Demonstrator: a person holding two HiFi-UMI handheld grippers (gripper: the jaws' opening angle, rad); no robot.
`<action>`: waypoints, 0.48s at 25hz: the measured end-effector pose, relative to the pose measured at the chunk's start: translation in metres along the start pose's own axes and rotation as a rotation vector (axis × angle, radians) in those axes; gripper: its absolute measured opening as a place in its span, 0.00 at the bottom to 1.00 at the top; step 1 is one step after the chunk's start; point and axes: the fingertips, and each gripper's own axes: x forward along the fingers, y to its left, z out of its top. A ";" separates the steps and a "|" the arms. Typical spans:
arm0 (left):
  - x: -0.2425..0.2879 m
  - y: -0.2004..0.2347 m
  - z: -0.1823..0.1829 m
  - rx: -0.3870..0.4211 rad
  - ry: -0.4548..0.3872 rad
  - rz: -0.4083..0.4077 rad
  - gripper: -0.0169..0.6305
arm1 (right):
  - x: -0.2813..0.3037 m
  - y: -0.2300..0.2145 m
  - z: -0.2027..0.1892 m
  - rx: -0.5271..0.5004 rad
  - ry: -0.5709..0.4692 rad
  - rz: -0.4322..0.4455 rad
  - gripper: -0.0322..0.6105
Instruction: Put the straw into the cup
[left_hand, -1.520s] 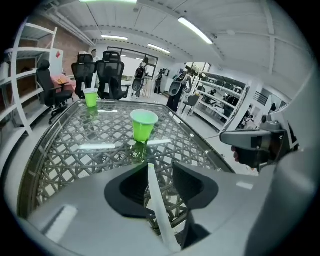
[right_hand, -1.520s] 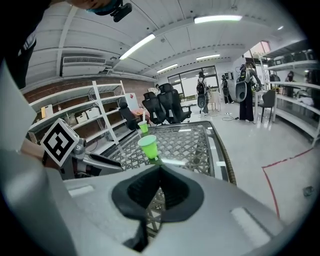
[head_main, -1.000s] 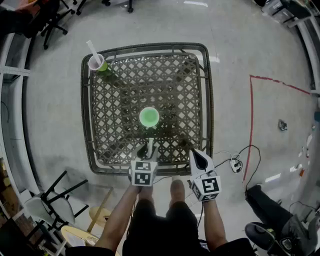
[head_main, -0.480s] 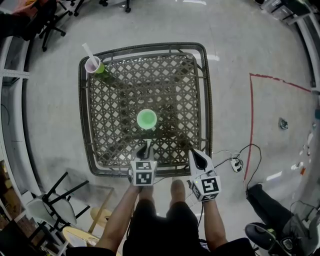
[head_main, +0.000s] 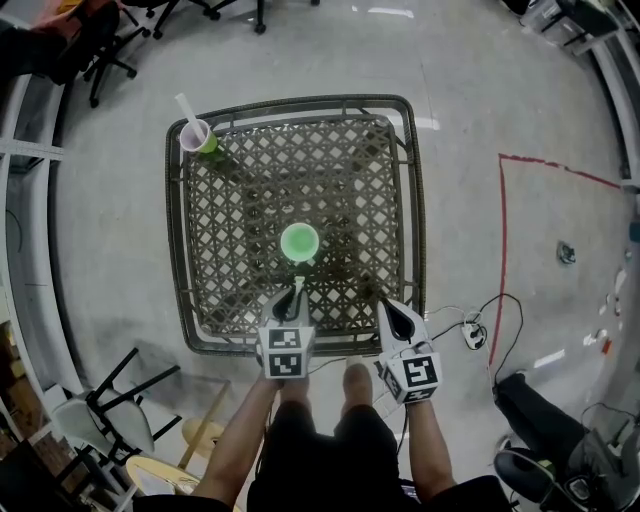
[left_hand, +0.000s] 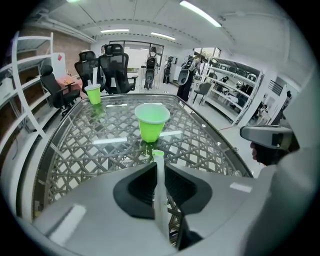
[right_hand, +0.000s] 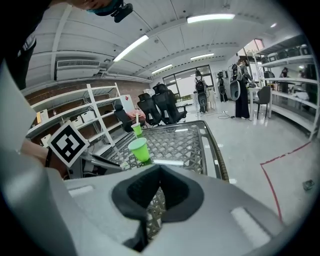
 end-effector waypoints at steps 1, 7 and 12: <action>-0.004 0.001 0.004 0.000 -0.011 -0.001 0.11 | 0.000 0.002 0.003 -0.002 -0.002 0.001 0.05; -0.038 0.000 0.037 0.003 -0.118 -0.025 0.11 | -0.002 0.009 0.023 -0.016 -0.034 0.004 0.05; -0.070 -0.001 0.071 0.005 -0.243 -0.038 0.11 | -0.007 0.013 0.041 -0.018 -0.064 -0.005 0.05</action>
